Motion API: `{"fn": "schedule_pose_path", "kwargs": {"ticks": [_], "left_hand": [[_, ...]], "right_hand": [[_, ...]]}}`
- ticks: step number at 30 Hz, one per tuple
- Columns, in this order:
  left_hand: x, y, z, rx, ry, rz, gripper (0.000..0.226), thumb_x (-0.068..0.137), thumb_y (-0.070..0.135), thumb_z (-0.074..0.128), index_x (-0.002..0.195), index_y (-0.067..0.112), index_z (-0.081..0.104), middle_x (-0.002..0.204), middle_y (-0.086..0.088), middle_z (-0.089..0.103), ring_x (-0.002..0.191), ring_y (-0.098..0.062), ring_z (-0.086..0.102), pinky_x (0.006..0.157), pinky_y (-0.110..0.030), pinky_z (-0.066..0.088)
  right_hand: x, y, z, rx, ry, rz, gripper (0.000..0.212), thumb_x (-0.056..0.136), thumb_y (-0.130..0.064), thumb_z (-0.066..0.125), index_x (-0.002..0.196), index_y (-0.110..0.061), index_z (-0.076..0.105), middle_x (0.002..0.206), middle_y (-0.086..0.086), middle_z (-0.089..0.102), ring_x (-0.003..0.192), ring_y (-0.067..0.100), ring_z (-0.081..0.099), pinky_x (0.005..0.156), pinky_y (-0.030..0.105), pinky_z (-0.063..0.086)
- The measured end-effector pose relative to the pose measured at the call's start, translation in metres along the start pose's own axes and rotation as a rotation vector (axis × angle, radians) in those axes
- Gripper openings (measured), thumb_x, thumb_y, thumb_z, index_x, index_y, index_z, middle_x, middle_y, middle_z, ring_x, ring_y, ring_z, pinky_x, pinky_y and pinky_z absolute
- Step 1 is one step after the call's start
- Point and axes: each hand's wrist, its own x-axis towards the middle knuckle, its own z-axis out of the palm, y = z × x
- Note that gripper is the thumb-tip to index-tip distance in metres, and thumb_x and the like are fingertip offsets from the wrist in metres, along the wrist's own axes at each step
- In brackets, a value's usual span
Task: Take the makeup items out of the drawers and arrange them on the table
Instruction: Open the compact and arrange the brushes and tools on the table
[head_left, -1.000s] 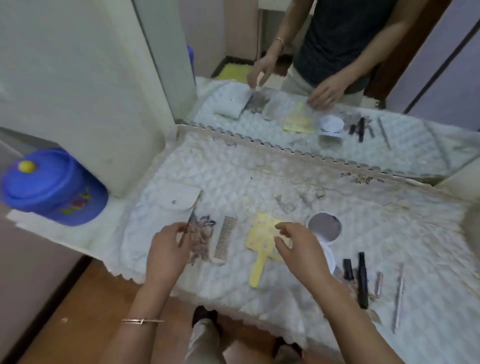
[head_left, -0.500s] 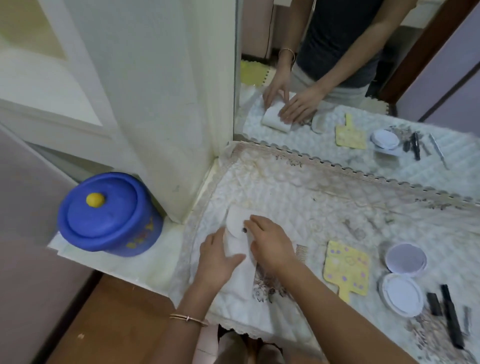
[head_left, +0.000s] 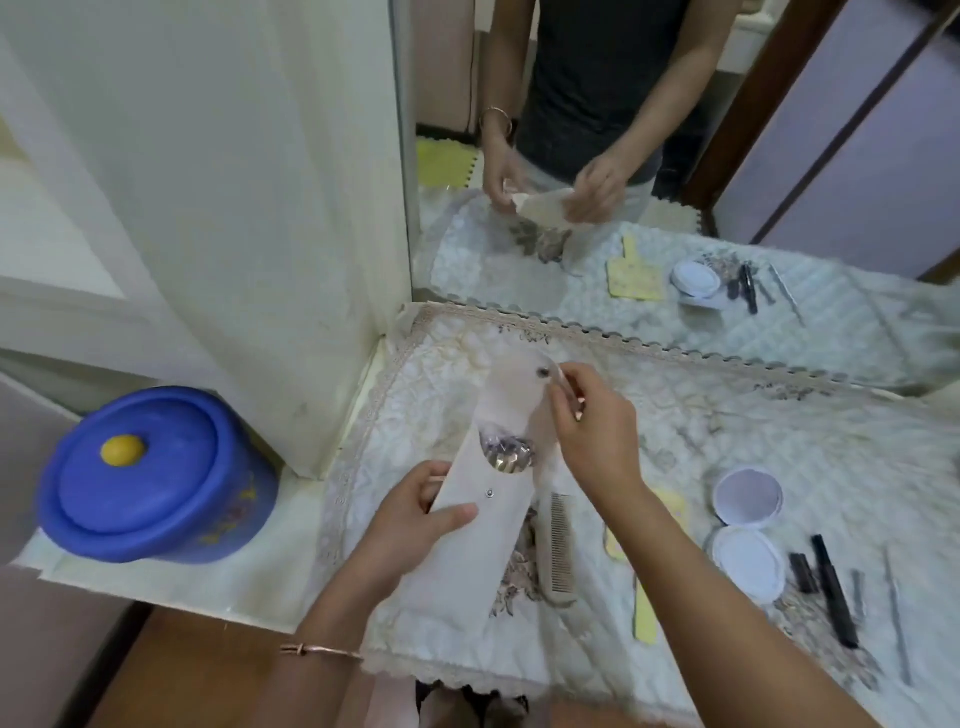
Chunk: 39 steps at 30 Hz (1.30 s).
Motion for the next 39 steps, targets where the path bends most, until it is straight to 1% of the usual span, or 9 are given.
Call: {"fn": "schedule_pose_path", "kwargs": {"ticks": [3,5,9,11,15,22,29,34,39], "left_hand": [[-0.011,0.012,0.014,-0.066,-0.124,0.032,0.037,0.071,0.005,0.075,0.102,0.017,0.059,0.099,-0.008,0.072,0.084,-0.018,0.069,0.072,-0.032,0.055],[-0.015,0.016,0.025,-0.065,-0.171,0.050,0.040,0.065,0.012,0.074,0.101,0.016,0.059,0.096,-0.006,0.073,0.082,-0.017,0.069,0.071,-0.030,0.057],[-0.020,0.018,0.044,-0.030,-0.166,0.049,0.035,0.072,0.004,0.074,0.102,0.015,0.058,0.094,-0.007,0.074,0.081,-0.021,0.069,0.077,-0.038,0.054],[-0.022,0.017,0.051,0.012,-0.168,0.059,0.030,0.076,0.002,0.069,0.100,0.017,0.058,0.090,-0.004,0.075,0.079,-0.018,0.069,0.074,-0.035,0.054],[-0.025,0.011,0.068,0.040,-0.188,0.059,0.028,0.076,0.000,0.069,0.097,0.016,0.059,0.087,-0.002,0.075,0.076,-0.015,0.069,0.072,-0.030,0.053],[-0.029,-0.001,0.085,0.070,-0.217,0.015,0.031,0.075,0.001,0.070,0.101,0.014,0.061,0.094,-0.004,0.076,0.081,-0.016,0.071,0.070,-0.026,0.055],[-0.033,-0.001,0.085,0.188,-0.197,0.002,0.030,0.075,0.006,0.072,0.100,0.018,0.062,0.093,0.001,0.077,0.084,-0.017,0.070,0.081,-0.038,0.053],[-0.036,0.012,0.072,0.316,-0.203,0.095,0.024,0.077,0.015,0.071,0.094,0.030,0.062,0.094,0.012,0.075,0.084,-0.009,0.070,0.070,-0.020,0.055],[-0.042,0.008,0.026,0.431,0.126,0.111,0.023,0.076,0.017,0.072,0.088,0.034,0.062,0.093,0.004,0.072,0.084,-0.008,0.066,0.067,-0.024,0.050]], "right_hand": [[0.002,0.009,-0.021,-0.167,0.061,-0.040,0.038,0.077,0.001,0.060,0.114,-0.002,0.053,0.109,0.017,0.053,0.098,0.029,0.050,0.082,0.036,0.042],[-0.004,0.013,-0.030,-0.126,-0.002,-0.039,0.034,0.077,0.004,0.056,0.109,-0.006,0.054,0.095,0.010,0.054,0.085,0.023,0.052,0.074,0.033,0.042],[-0.023,0.022,-0.044,0.226,-0.182,0.151,0.016,0.084,-0.004,0.056,0.090,-0.018,0.062,0.073,-0.009,0.060,0.061,-0.009,0.055,0.059,0.002,0.041],[-0.034,0.026,-0.052,0.342,-0.226,0.206,0.009,0.084,-0.013,0.063,0.078,-0.019,0.065,0.073,-0.005,0.066,0.059,-0.004,0.058,0.057,0.004,0.045],[-0.052,0.037,-0.066,0.318,-0.264,0.270,0.013,0.072,-0.024,0.077,0.071,-0.022,0.064,0.085,0.005,0.064,0.076,0.016,0.063,0.073,0.027,0.052],[-0.072,0.052,-0.079,0.122,-0.216,0.234,0.019,0.070,-0.024,0.077,0.071,-0.023,0.059,0.076,-0.001,0.059,0.076,0.015,0.055,0.070,0.026,0.044],[-0.075,0.069,-0.089,0.305,-0.439,0.351,0.009,0.079,-0.014,0.070,0.076,-0.019,0.064,0.071,0.002,0.062,0.063,0.012,0.059,0.062,0.020,0.047],[-0.054,0.076,-0.097,0.482,-0.212,0.373,0.012,0.085,-0.008,0.062,0.075,-0.014,0.063,0.072,0.003,0.060,0.064,0.014,0.057,0.062,0.019,0.050],[-0.015,0.085,-0.116,0.616,0.062,0.348,0.008,0.086,-0.004,0.059,0.080,-0.008,0.062,0.069,0.001,0.057,0.050,-0.002,0.060,0.055,0.013,0.054]]}}
